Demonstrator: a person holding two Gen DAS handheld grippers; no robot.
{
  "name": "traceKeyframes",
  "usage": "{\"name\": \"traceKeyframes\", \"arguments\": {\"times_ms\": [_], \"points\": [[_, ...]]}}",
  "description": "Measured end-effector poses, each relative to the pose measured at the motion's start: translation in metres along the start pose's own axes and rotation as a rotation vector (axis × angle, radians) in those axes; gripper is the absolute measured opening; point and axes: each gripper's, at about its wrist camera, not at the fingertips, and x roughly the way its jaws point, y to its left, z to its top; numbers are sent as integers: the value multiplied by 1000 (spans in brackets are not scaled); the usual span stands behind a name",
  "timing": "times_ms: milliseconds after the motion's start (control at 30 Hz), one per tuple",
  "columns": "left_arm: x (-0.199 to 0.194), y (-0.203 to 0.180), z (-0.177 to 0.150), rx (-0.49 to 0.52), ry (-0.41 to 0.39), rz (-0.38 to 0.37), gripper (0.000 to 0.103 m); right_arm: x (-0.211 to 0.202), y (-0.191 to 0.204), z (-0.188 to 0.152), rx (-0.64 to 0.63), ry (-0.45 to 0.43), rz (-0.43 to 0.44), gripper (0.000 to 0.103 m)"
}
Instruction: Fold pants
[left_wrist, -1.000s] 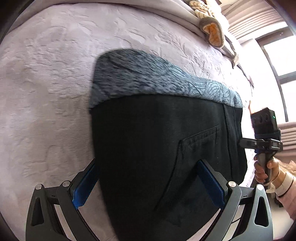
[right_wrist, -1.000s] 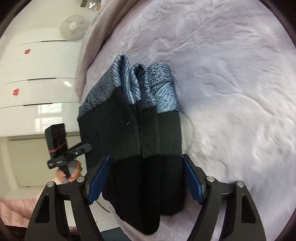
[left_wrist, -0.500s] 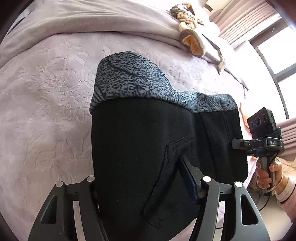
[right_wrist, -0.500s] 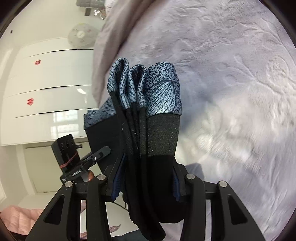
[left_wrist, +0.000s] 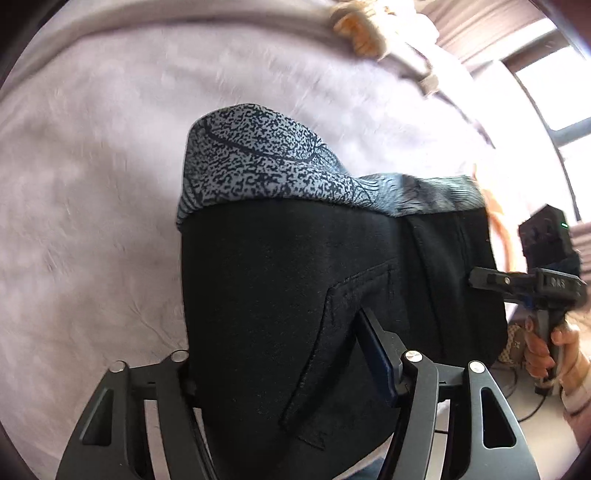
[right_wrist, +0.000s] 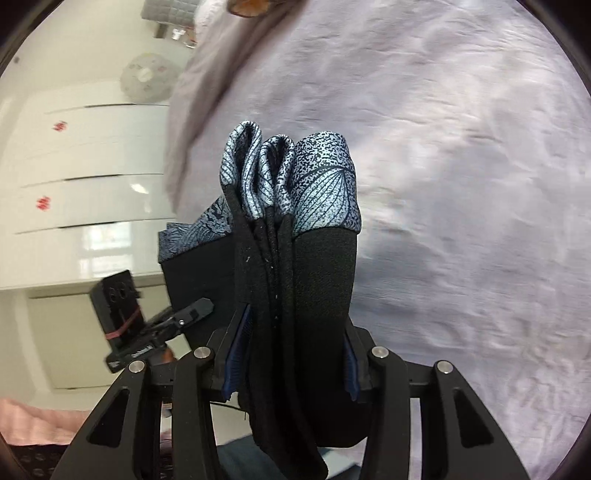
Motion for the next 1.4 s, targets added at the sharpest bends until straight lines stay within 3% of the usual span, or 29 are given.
{"name": "traceKeyframes", "arguments": {"times_ms": [67, 133, 167, 367, 433, 467, 500, 533, 600, 700, 900, 1000, 1067, 1133, 1267, 1400], "points": [[5, 3, -1, -10, -17, 67, 83, 9, -6, 0, -7, 6, -94, 52], [2, 5, 0, -7, -29, 118, 86, 17, -5, 0, -33, -9, -221, 70], [-1, 4, 1, -5, -35, 138, 86, 20, -2, 0, -49, -17, -270, 74], [-39, -4, 1, 45, -116, 293, 86, 12, 17, -9, -68, -48, -410, 76], [-52, -10, 3, 68, -145, 285, 86, 4, 25, -13, -78, -76, -487, 76], [-58, -17, 6, 89, -167, 273, 86, -2, 27, -13, -83, -95, -515, 73], [-59, -23, 8, 108, -179, 265, 86, -7, 32, -15, -88, -123, -535, 58], [-59, -30, 11, 129, -184, 254, 86, -15, 39, -17, -92, -160, -536, 41], [-51, -40, 16, 163, -178, 235, 86, -21, 50, -19, -95, -206, -506, 32], [-26, -50, 25, 164, -145, 206, 86, -9, 74, -18, -157, -219, -495, 31], [21, -38, 33, 159, -66, 304, 86, 29, 63, -13, -218, -137, -615, 28], [16, -43, 33, 164, -58, 316, 86, 22, 55, -11, -180, -153, -638, 28], [13, -46, 31, 168, -42, 359, 86, 15, 49, -11, -143, -147, -596, 28], [9, -46, 27, 150, -27, 377, 86, 8, 45, -12, -120, -140, -603, 35], [-1, -50, 17, 112, -19, 414, 86, -4, 40, -24, -97, -115, -593, 38], [-13, -58, 7, 73, -35, 431, 86, -10, 42, -36, -101, -99, -585, 52]]}}
